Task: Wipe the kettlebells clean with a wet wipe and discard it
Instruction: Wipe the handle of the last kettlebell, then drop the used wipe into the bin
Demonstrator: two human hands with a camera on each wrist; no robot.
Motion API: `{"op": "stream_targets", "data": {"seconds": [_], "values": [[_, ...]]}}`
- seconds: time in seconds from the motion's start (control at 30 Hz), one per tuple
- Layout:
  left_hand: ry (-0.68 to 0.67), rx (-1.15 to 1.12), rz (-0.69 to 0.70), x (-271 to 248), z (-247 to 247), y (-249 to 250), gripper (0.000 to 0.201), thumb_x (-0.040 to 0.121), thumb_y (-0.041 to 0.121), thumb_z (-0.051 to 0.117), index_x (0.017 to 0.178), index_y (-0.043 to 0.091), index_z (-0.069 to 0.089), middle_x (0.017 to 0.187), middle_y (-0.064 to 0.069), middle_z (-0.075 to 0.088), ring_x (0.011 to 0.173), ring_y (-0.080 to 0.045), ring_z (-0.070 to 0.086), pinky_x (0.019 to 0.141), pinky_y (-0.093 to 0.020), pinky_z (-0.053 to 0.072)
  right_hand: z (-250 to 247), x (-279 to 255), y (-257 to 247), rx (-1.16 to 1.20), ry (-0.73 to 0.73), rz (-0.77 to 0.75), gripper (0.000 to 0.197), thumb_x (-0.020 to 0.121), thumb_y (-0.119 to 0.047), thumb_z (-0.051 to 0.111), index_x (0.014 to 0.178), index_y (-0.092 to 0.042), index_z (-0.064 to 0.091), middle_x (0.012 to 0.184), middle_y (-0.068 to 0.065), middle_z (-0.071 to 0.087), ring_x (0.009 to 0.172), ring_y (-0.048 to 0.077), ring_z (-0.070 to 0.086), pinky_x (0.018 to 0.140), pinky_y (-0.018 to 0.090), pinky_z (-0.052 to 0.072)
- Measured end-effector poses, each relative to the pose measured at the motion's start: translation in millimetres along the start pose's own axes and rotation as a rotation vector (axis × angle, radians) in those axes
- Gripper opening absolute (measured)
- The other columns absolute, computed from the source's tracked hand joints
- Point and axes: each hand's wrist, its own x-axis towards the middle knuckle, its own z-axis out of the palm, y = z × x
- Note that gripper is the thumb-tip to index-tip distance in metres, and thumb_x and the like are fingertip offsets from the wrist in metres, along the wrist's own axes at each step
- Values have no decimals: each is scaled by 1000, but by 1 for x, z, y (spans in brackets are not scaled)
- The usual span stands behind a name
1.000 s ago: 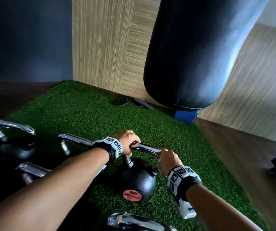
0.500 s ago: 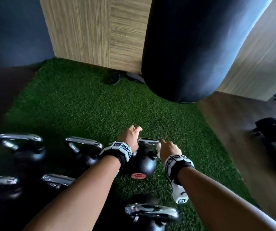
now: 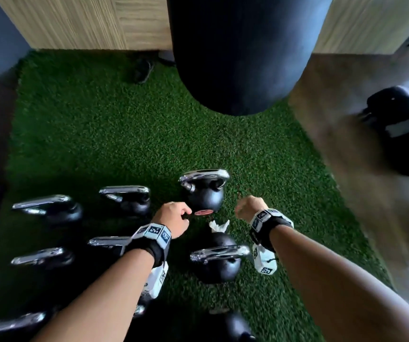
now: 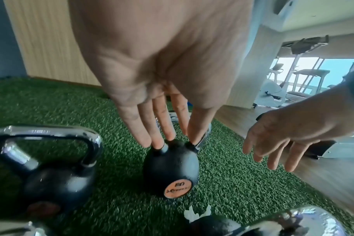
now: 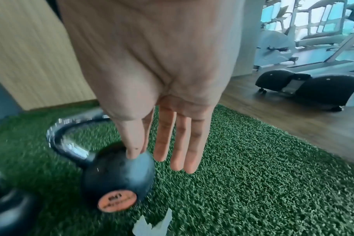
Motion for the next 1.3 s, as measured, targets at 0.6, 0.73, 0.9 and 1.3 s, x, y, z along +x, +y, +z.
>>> {"op": "stream_targets", "data": {"seconds": [0.6, 0.73, 0.9, 1.3], "values": [[-280, 18, -49, 121, 102, -62, 32, 89, 24, 66, 119, 35, 68, 120, 8, 67, 94, -12, 62, 91, -28, 53, 127, 154, 30, -647, -371, -554, 61, 89, -20, 68, 145, -31, 46, 133, 8, 53, 121, 28, 56, 101, 36, 47], [-304, 48, -87, 143, 107, -66, 32, 91, 25, 64, 121, 36, 66, 121, 7, 66, 104, -16, 64, 94, -31, 53, 155, 171, 42, -709, -312, -674, 49, 94, -16, 56, 139, -32, 42, 122, 9, 47, 96, 35, 66, 82, 44, 55], [-315, 55, -142, 143, 102, -56, 30, 93, 26, 63, 121, 36, 66, 123, 8, 66, 107, -16, 64, 95, -31, 53, 147, 178, 42, -559, -272, -588, 29, 94, -8, 52, 118, -18, 66, 114, 8, 67, 103, 26, 67, 86, 32, 55], [-155, -93, -163, 59, -40, 91, 26, 90, 16, 67, 114, 26, 72, 111, 1, 72, 98, -19, 68, 89, -25, 51, -73, 45, -1, -28, 6, -375, 26, 88, -14, 68, 113, -12, 72, 107, 6, 66, 96, 18, 66, 75, 16, 47]]}}
